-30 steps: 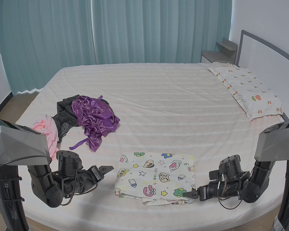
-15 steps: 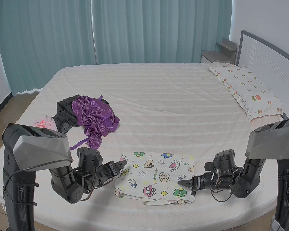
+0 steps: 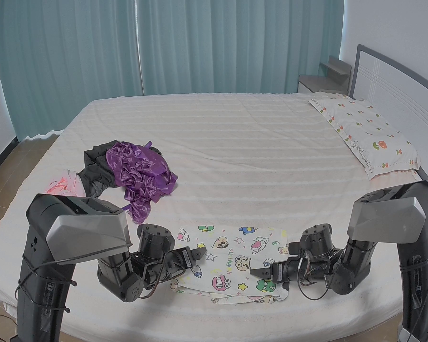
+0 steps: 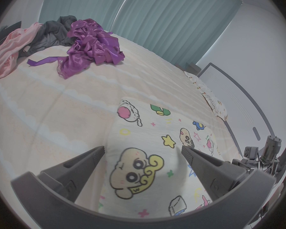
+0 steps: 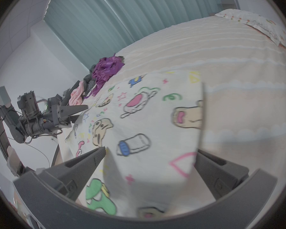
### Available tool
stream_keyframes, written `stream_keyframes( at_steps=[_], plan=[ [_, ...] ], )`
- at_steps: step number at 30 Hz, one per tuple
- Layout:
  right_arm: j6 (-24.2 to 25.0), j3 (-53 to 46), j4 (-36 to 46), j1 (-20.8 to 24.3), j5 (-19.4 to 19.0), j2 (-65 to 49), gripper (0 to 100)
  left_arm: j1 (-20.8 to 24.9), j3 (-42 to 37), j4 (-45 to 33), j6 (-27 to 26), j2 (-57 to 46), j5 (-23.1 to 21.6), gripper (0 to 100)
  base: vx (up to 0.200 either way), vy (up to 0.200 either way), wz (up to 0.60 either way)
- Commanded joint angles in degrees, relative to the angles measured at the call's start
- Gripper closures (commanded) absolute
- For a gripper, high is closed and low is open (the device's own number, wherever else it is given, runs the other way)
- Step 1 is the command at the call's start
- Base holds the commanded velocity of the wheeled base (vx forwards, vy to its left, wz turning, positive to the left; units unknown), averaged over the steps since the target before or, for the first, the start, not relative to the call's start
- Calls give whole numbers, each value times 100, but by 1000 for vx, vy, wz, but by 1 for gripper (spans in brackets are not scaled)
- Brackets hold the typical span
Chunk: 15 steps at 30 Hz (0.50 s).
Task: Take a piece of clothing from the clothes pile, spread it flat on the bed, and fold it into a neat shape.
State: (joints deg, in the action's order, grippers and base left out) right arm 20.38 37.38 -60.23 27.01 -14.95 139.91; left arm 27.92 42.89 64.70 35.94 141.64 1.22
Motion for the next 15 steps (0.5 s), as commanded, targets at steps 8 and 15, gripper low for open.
stream_keyframes(
  at_steps=[8, 15],
  plan=[
    [115, 209, -76, 155, -35, 142, 0, 100, 44, 17, 1, 92, 1, 0, 0, 0, 0],
    [308, 182, -314, 164, -8, 186, 100, 100, 18, 61, 1, 92, 1, 100, 0, 0, 0]
  ],
)
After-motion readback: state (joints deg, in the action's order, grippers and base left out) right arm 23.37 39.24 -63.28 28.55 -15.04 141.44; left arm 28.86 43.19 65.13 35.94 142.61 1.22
